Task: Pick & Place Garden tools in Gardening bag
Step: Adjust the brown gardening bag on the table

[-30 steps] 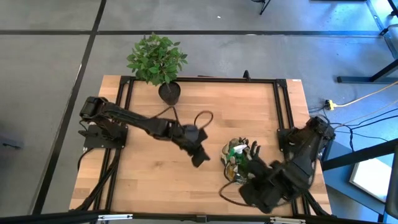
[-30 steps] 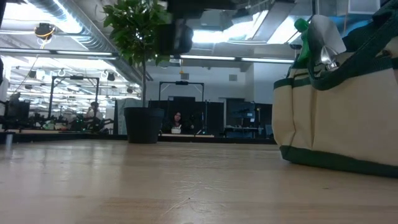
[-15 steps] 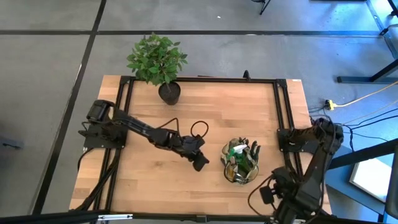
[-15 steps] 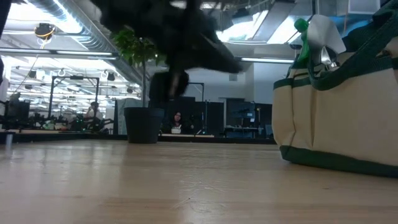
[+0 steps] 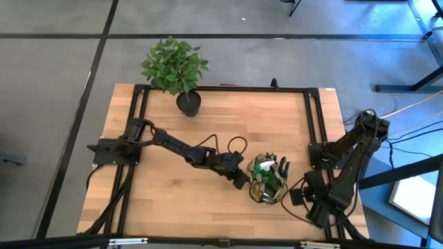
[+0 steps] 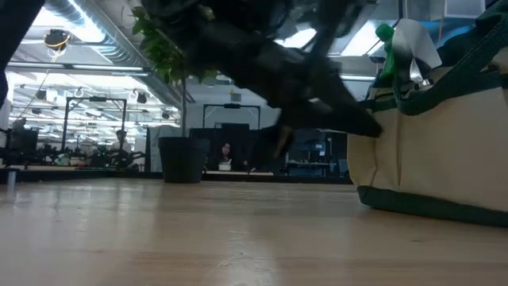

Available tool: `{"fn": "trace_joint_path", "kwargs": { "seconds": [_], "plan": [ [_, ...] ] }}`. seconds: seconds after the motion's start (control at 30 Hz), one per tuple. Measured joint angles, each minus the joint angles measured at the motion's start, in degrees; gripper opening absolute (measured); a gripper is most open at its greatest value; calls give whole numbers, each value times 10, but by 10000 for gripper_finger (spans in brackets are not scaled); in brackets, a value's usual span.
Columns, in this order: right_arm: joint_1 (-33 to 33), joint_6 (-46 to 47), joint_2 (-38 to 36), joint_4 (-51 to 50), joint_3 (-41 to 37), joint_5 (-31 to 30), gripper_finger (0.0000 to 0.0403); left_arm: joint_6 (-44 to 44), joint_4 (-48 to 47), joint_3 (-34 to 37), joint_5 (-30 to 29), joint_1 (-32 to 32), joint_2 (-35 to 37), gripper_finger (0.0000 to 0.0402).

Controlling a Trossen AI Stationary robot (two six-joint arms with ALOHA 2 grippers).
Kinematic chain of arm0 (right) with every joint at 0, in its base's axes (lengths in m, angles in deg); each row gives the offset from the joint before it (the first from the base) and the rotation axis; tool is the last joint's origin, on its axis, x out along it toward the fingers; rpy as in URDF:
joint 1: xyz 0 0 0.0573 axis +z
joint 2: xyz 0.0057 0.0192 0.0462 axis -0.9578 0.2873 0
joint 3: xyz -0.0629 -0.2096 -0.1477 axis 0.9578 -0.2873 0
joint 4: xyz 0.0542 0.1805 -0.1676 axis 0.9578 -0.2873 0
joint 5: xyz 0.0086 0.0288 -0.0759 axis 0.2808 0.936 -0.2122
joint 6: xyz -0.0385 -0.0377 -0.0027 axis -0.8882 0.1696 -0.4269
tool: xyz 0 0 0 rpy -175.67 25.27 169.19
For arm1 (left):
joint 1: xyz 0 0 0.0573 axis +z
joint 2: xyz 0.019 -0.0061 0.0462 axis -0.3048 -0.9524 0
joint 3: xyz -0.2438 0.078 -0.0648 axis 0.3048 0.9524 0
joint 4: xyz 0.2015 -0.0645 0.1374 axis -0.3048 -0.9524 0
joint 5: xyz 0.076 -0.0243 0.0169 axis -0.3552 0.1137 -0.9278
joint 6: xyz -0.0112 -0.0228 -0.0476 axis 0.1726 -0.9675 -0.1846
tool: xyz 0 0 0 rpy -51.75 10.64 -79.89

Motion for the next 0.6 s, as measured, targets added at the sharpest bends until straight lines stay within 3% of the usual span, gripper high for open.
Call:
{"fn": "trace_joint_path", "kwargs": {
  "seconds": [0.1, 0.23, 0.4, 0.6],
  "plan": [
    [-11, -8, -18, 8, -26, -38, 0, 1, -31, -41, -9, 6, -23, 1],
    [-31, -31, -26, 99, -65, -96, 0, 5, -86, -85, -11, 22, -40, 1],
    [-58, -76, -25, 235, -110, -149, 0, 13, -107, -90, -12, 43, -42, 1],
    [-89, -122, -25, 277, -121, -190, 0, 27, -103, -90, -6, 75, -42, 1]
  ]
}}
